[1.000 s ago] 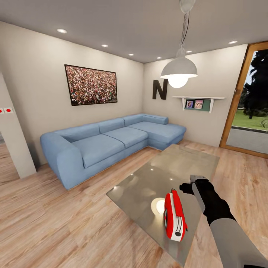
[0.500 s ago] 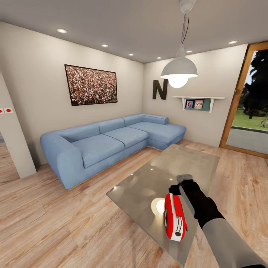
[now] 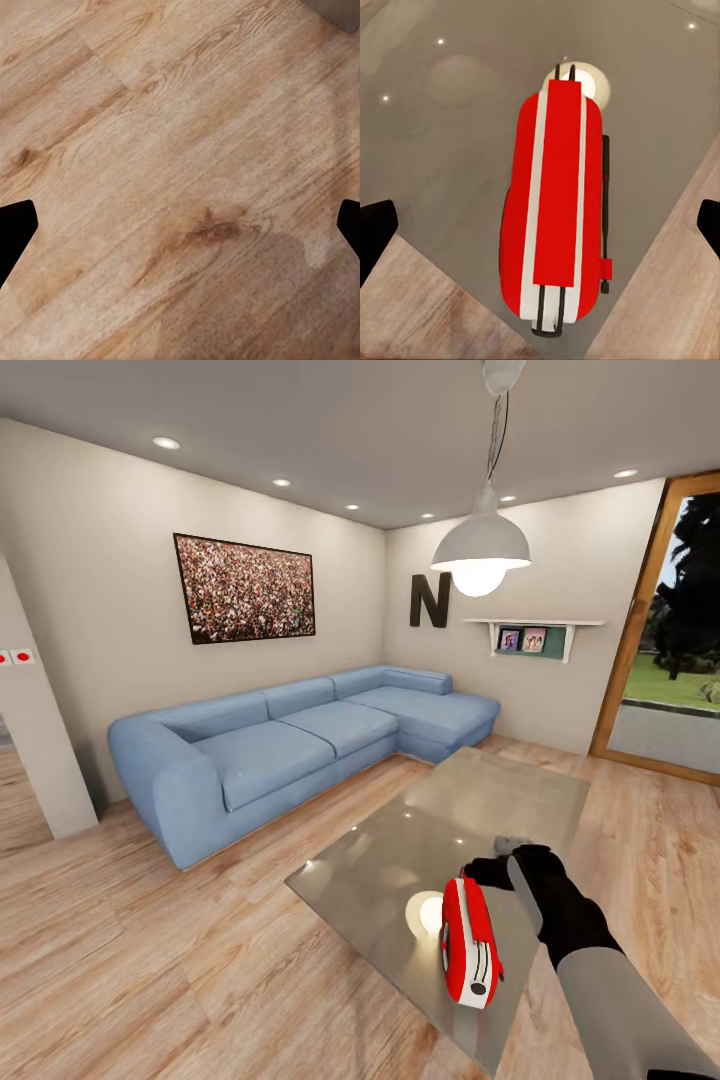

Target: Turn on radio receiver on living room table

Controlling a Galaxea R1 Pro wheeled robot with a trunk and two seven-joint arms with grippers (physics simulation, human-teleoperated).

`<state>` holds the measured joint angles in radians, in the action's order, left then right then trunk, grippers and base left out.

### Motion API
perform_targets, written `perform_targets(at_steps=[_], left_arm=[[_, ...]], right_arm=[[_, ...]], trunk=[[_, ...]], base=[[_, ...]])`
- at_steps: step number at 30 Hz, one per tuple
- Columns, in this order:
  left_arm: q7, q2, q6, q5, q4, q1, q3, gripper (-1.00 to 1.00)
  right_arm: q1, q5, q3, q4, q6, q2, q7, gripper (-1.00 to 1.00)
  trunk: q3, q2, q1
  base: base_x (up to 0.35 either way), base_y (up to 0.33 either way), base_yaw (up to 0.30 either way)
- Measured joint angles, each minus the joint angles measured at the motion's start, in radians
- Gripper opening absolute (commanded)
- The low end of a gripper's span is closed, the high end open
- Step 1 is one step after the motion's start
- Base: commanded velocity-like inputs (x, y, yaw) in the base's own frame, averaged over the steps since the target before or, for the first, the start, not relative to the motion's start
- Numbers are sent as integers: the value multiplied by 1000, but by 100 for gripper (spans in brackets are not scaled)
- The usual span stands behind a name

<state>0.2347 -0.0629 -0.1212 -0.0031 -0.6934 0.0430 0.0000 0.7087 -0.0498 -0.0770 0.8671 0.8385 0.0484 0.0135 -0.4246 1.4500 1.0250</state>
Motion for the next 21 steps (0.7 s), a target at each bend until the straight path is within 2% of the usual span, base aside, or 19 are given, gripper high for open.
perform_targets(at_steps=[15, 21], left_arm=[[-13, -8, 5, 5, -4, 0, -4, 100], [-14, -11, 4, 32, -12, 0, -2, 100]], right_arm=[[0, 4, -7, -7, -1, 4, -6, 100], [0, 5, -10, -7, -1, 9, -7, 100]], trunk=[[0, 0, 0], [0, 0, 0]], base=[[0, 0, 0], [0, 0, 0]])
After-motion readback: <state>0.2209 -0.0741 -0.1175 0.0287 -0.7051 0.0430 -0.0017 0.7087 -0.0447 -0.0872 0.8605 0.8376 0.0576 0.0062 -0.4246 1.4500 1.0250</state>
